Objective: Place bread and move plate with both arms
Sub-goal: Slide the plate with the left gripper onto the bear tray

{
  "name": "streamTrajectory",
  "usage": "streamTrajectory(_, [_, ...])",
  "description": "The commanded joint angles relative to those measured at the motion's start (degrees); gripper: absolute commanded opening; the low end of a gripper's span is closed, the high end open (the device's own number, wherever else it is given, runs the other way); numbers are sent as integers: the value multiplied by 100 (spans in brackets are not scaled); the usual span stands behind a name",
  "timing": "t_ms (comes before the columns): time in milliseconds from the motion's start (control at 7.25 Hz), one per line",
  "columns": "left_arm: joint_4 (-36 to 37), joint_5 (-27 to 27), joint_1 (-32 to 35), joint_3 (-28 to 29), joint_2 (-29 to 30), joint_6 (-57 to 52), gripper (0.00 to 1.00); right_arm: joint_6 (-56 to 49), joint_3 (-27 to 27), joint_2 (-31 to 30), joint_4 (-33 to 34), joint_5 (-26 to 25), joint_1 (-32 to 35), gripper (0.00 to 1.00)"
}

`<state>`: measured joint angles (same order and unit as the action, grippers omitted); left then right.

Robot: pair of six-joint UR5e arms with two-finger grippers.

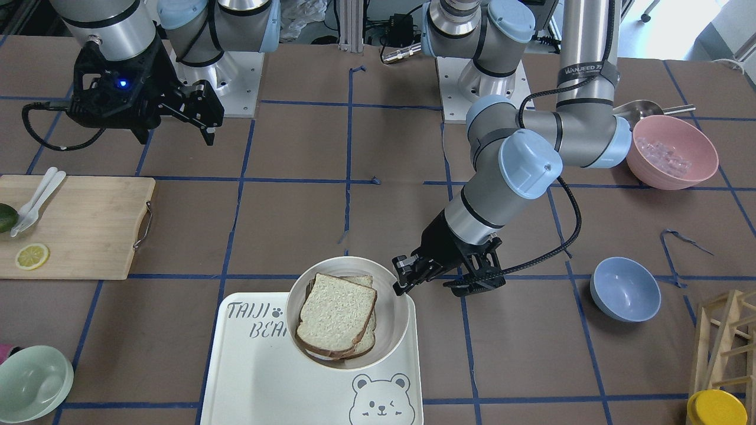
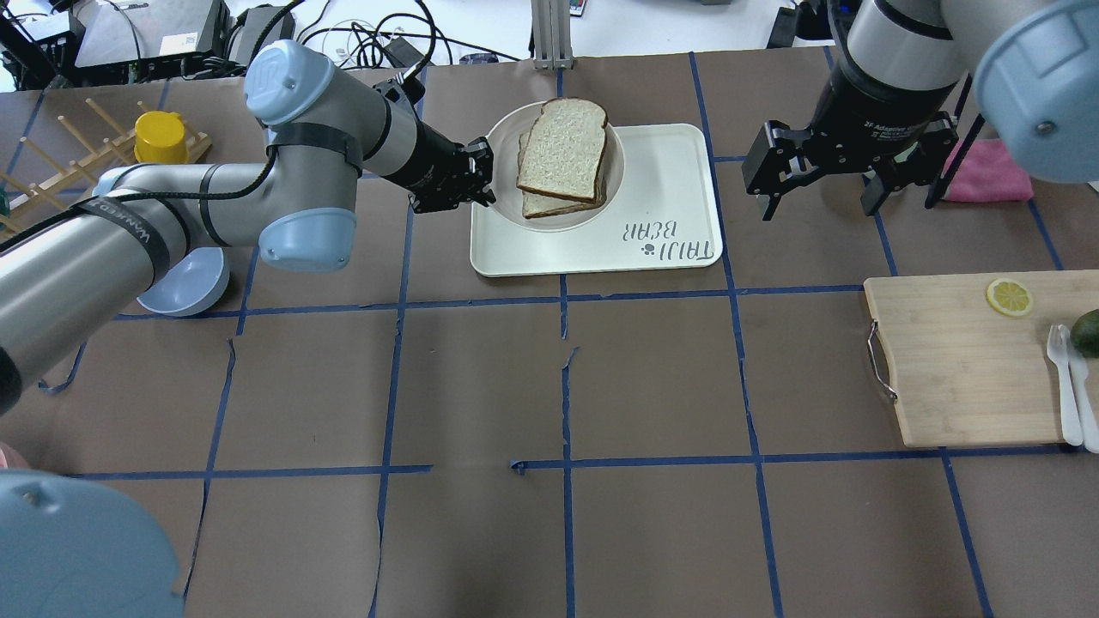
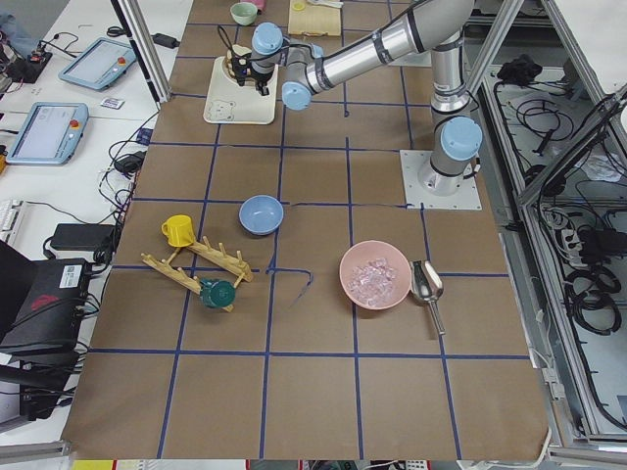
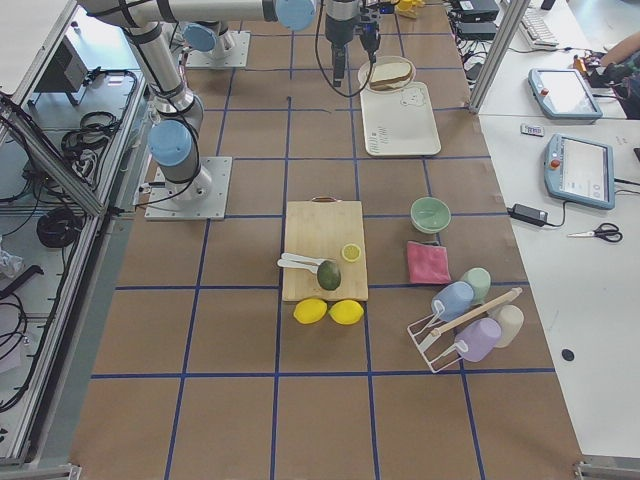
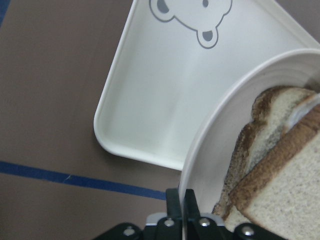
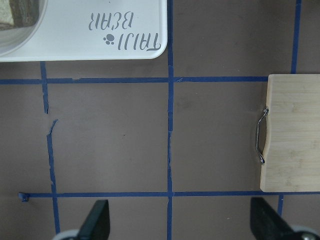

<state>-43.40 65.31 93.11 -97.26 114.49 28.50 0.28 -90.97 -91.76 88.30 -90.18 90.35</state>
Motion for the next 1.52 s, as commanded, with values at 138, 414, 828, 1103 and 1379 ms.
streamTrajectory(138, [-168,-18,14,1066,958,252,0,7,0,0,56,0,0,100])
streamTrajectory(414, [-151,-18,49,1209,1294,270,0,7,0,0,47,-9,0,100])
streamTrajectory(828, [-116,-1,224,1139,1391,296,0,15,0,0,56,0,0,100])
streamTrajectory(1103, [-99,-27,251,1147,1532,288,0,16,0,0,73,0,0,100])
streamTrajectory(1379, [-90,-19,251,1139,1532,261,0,24,0,0,74,0,0,100])
